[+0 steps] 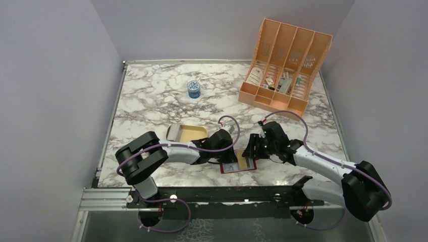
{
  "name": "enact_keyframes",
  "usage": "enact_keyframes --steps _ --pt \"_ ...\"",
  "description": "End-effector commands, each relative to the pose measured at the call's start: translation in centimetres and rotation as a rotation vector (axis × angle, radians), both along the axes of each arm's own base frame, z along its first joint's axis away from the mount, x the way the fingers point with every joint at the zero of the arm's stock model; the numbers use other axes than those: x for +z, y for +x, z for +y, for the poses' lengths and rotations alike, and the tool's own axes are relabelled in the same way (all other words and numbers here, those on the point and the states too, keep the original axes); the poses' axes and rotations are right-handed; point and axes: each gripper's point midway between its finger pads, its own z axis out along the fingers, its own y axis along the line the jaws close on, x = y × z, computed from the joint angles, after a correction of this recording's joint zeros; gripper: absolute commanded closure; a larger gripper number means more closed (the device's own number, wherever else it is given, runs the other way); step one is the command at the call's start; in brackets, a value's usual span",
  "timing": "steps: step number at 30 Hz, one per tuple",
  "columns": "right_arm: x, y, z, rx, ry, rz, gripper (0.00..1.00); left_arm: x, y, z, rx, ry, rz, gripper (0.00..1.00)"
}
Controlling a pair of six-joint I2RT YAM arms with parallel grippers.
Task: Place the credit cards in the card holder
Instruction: Turn over the card slot in the card holder.
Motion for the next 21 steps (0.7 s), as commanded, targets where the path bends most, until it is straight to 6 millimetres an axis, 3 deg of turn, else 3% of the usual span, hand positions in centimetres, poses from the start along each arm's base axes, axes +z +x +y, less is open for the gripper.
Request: enact_keyframes --steps 1,8,21 --pt "-0.2 0.4 0.2 0.008 0.002 -0.03 0.5 -0.3 0.0 0.0 -0.006 0.021 -0.005 1.0" --pt "-0.3 0.3 0.4 0.017 0.012 -0.022 0.5 -0.3 0.0 -0.1 -0.007 0.017 -0.005 1.0" --pt "1.3 -0.3 2.1 0.055 0.127 -0.023 0.5 -0.4 -0.2 -0.2 -0.007 0.01 0.0 1.0"
